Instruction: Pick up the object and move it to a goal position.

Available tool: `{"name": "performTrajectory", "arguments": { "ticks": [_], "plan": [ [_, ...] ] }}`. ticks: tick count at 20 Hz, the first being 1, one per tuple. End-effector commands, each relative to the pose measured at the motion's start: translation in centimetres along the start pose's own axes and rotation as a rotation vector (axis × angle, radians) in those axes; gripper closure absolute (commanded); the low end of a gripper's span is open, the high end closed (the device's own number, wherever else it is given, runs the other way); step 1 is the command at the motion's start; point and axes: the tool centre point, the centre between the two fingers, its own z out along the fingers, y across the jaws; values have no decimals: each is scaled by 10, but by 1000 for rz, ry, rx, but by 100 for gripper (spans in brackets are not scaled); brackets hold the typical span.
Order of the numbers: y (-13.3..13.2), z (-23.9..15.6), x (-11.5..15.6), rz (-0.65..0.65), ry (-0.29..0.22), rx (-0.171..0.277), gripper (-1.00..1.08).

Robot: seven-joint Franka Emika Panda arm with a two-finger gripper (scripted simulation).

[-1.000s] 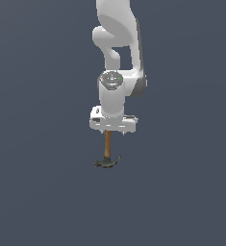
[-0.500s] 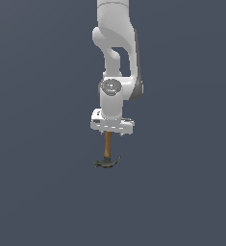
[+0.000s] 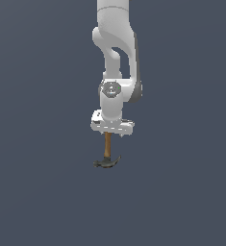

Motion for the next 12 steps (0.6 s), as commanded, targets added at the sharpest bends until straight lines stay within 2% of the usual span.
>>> {"name": "performTrajectory", "arguments": {
  "ticks": [1, 6, 12],
  "plan": [
    [0, 9, -1, 1, -1, 0, -92],
    [0, 33, -2, 1, 0, 0, -92],
    [0, 44, -1, 2, 0, 0, -92]
  ]
}}
